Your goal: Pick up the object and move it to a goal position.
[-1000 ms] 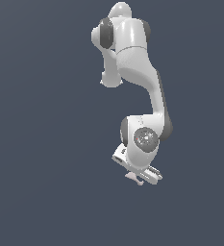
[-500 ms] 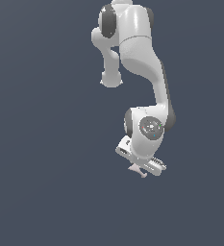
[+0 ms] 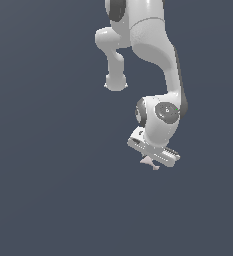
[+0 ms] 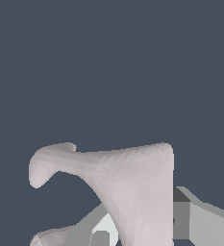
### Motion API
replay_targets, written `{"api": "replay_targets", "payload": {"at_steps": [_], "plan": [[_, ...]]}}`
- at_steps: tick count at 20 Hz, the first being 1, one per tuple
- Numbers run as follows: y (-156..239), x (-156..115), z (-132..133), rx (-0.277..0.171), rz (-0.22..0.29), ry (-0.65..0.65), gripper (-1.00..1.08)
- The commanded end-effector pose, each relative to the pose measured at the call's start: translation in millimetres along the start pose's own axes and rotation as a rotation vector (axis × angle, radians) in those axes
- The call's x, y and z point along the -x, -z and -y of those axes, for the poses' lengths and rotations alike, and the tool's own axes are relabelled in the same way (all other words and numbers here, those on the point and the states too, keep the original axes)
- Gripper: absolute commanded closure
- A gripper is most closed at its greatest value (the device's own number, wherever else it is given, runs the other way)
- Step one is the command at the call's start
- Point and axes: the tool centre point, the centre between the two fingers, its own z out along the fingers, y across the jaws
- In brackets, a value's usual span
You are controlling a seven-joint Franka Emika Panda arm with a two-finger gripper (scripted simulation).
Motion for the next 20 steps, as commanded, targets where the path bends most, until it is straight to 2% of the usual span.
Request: {"api": "replay_targets", "payload": {"at_steps": [1, 12, 20], "plan": [[8.1, 18.2, -0.6, 0.0, 0.0, 0.0, 1.08], [46.0, 100.6, -2.1, 0.0, 0.0, 0.0, 1.08], [64.0, 138.1, -1.3, 0.0, 0.0, 0.0, 1.08]]}}
